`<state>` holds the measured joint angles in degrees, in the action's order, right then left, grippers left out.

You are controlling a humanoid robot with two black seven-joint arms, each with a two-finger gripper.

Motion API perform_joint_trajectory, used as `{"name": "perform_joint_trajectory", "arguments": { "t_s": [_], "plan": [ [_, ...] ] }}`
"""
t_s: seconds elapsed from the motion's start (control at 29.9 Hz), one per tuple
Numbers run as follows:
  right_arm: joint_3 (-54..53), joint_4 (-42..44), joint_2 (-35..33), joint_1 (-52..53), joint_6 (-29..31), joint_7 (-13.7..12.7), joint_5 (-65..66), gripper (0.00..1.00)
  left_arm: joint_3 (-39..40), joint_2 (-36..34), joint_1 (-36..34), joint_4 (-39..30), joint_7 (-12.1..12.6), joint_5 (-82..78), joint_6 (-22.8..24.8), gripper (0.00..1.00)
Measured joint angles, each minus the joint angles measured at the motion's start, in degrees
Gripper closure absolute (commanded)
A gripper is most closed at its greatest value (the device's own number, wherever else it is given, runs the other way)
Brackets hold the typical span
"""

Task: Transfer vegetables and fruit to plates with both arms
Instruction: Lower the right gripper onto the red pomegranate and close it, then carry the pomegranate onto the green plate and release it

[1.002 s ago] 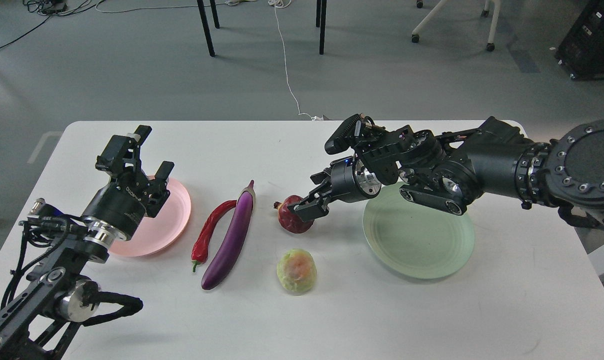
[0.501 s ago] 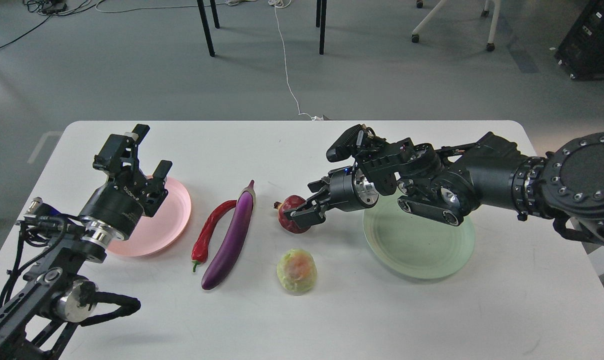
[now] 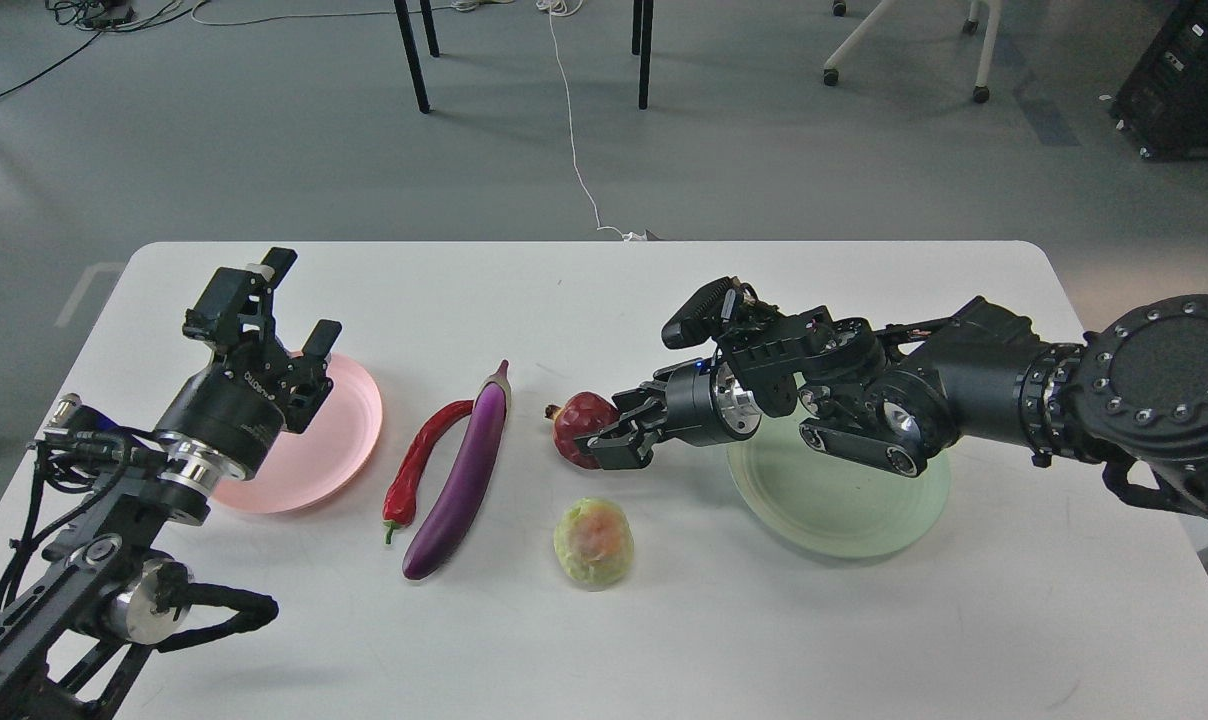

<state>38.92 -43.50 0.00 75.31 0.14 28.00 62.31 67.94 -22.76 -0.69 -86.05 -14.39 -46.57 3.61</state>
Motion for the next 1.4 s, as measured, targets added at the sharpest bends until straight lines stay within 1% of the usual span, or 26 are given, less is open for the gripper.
{"name": "perform_joint_trajectory", "arguments": {
  "t_s": [0.13,0.3,0.4,0.5,0.6,0.7,0.87,1.0,1.14,1.24,1.34,1.37,1.4],
  "plan": [
    [0.00,0.02,-0.01,0.00,0.10,0.01,-0.02,0.58,0.00,0.00,0.15,0.00,-0.01,0.00,0.00,0.02],
    [0.02,-0.20,-0.01,0.95,0.25,0.01,-0.01,0.58,0.01,0.00,0.17,0.00,-0.02,0.00,0.00,0.02],
    [0.02,-0.84,-0.01,3.72,0.37,0.01,-0.37,0.58,0.19,-0.05,0.17,0.00,-0.02,0.01,0.00,0.02],
    [-0.13,-3.30,-0.85,7.69,0.67,0.03,-0.76,0.58,0.33,-0.09,0.17,0.00,-0.02,0.05,0.05,0.02],
    [-0.09,-7.41,-5.94,11.66,0.92,0.01,-0.46,0.58,0.36,-0.06,0.17,0.00,-0.04,0.07,0.08,0.02],
    [1.12,-12.17,-12.68,14.61,1.62,0.00,1.05,0.58,0.30,0.06,0.14,0.00,-0.06,0.07,0.09,0.02],
    [3.13,-16.74,-23.21,16.17,3.63,-0.01,8.59,0.58,0.19,0.17,0.02,-0.18,-0.06,0.07,0.13,0.02],
    [4.95,-17.73,-28.94,15.78,3.87,-0.01,12.83,0.58,0.08,0.22,0.00,-0.36,-0.06,0.07,0.17,0.02],
    [6.36,-17.80,-31.59,14.35,3.93,-0.01,13.80,0.56,-0.01,0.28,-0.01,-0.43,-0.02,0.07,0.18,0.02],
    [6.54,-17.74,-31.95,12.44,3.93,-0.01,13.88,0.54,-0.02,0.32,-0.01,-0.44,-0.02,0.07,0.18,0.02],
    [6.59,-17.56,-31.98,10.67,3.93,-0.01,13.89,0.47,-0.02,0.26,-0.07,-0.77,-0.02,0.07,0.18,0.02],
    [6.60,-17.42,-32.00,10.14,3.92,-0.01,13.89,0.43,-0.02,0.22,-0.07,-0.82,-0.02,0.07,0.18,0.02],
    [6.60,-17.33,-32.00,9.70,3.92,-0.01,13.89,0.33,-0.02,0.20,-0.06,-0.84,-0.02,0.07,0.18,0.02]
  ]
}}
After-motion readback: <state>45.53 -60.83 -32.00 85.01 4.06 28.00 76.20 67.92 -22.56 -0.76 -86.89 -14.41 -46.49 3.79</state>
